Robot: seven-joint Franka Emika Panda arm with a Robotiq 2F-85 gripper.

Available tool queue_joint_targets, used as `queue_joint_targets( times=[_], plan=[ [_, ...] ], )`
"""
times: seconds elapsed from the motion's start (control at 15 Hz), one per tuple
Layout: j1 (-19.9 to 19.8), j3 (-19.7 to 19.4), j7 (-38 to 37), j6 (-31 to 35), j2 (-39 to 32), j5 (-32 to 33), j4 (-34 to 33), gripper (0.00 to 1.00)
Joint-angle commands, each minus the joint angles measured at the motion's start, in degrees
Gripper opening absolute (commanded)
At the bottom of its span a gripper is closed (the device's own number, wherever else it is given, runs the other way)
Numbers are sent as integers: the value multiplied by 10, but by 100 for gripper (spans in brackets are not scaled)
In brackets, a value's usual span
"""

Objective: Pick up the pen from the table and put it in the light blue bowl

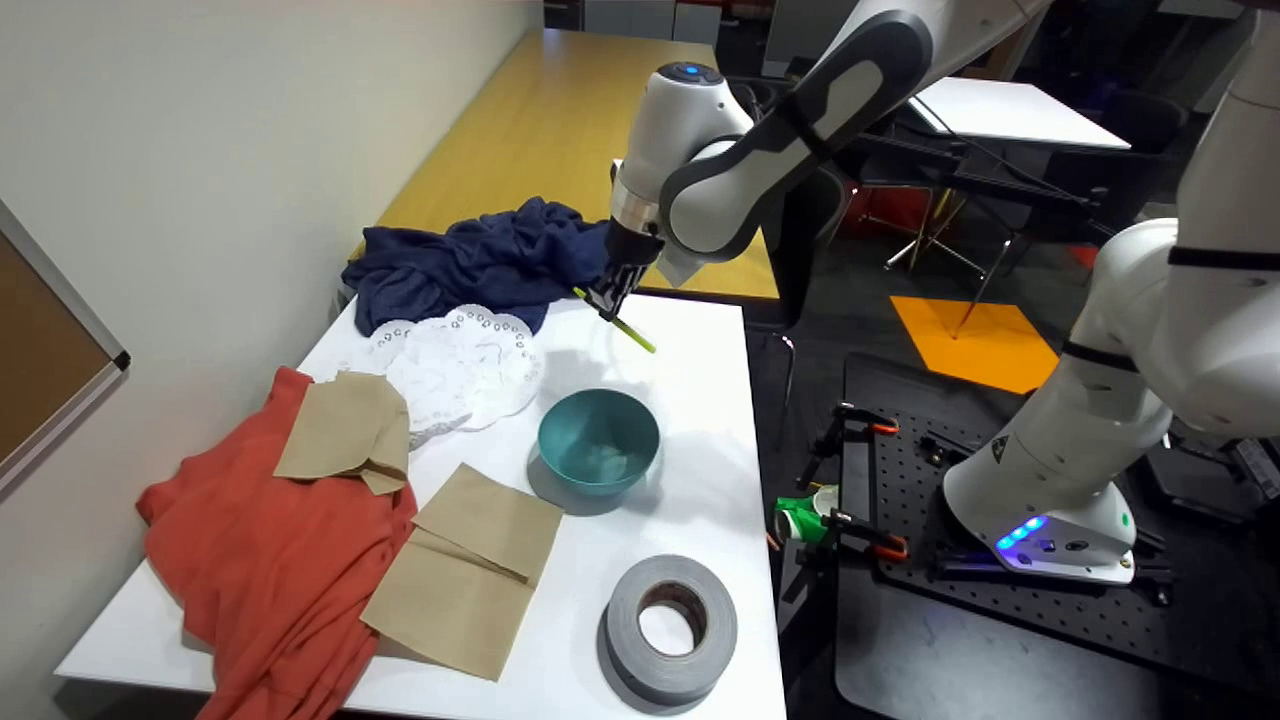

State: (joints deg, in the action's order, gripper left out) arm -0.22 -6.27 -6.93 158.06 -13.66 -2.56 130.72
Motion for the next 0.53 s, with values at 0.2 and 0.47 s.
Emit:
queue_joint_targets(
  times=[0.2, 0.47],
  plan=[
    [-15, 86, 115, 54, 28, -60, 26, 4],
    [-49, 164, 268, 74, 9, -167, 20, 4]
  ],
)
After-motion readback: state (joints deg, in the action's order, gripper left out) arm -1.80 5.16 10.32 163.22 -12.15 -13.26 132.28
